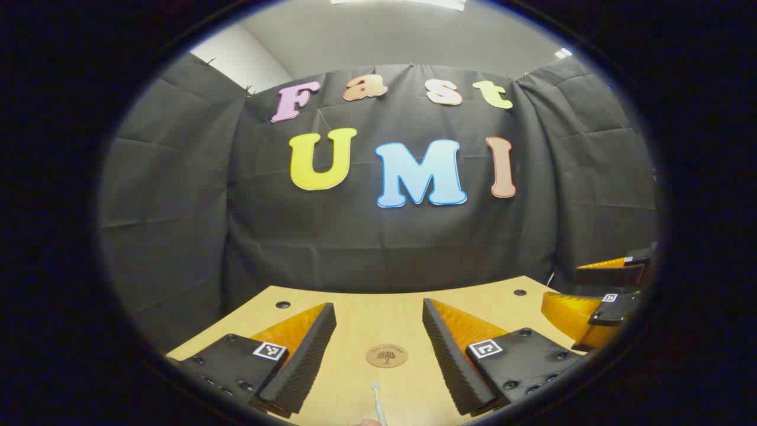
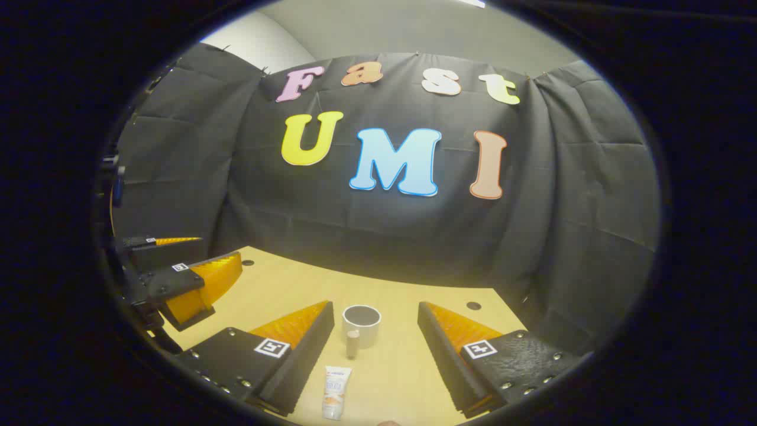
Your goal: Put the toothbrush and toothpaste on the desktop into the cup, then pick up the cup and place it on the coaster on the desktop.
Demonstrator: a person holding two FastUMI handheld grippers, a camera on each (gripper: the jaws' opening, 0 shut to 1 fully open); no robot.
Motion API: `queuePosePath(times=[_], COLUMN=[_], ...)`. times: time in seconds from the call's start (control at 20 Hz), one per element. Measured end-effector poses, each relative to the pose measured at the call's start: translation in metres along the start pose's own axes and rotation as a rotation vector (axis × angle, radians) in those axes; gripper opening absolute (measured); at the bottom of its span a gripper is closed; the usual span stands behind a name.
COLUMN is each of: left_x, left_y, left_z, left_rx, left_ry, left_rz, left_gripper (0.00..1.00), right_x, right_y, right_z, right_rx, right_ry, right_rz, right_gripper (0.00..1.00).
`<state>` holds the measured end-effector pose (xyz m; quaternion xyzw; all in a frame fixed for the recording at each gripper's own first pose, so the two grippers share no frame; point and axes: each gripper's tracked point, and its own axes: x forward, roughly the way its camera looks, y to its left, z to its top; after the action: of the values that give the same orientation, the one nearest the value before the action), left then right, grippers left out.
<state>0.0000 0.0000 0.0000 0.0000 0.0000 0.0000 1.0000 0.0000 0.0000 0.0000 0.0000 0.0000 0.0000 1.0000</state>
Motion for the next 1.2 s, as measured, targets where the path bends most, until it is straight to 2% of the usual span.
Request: queuePosePath(times=[0.35,0.9,1.05,1.2], left_x=[0.010,0.009,0.009,0.011], left_y=[-0.009,0.006,0.004,0.002], left_z=[-0.005,-0.019,-0.035,-0.067], left_rx=[-0.019,-0.041,-0.051,-0.061], left_ry=[0.049,0.103,0.155,0.270], left_rz=[-0.061,-0.047,-0.059,-0.076], left_gripper=[0.95,0.95,0.96,0.96], right_x=[0.010,0.013,0.018,0.025], right_y=[0.016,0.034,0.040,0.042], right_z=[-0.001,-0.019,-0.033,-0.052], right_rx=[0.020,0.052,0.066,0.095], right_ry=[0.034,0.124,0.182,0.273], right_rz=[0.039,0.086,0.116,0.119], right_gripper=[0.91,0.91,0.91,0.91])
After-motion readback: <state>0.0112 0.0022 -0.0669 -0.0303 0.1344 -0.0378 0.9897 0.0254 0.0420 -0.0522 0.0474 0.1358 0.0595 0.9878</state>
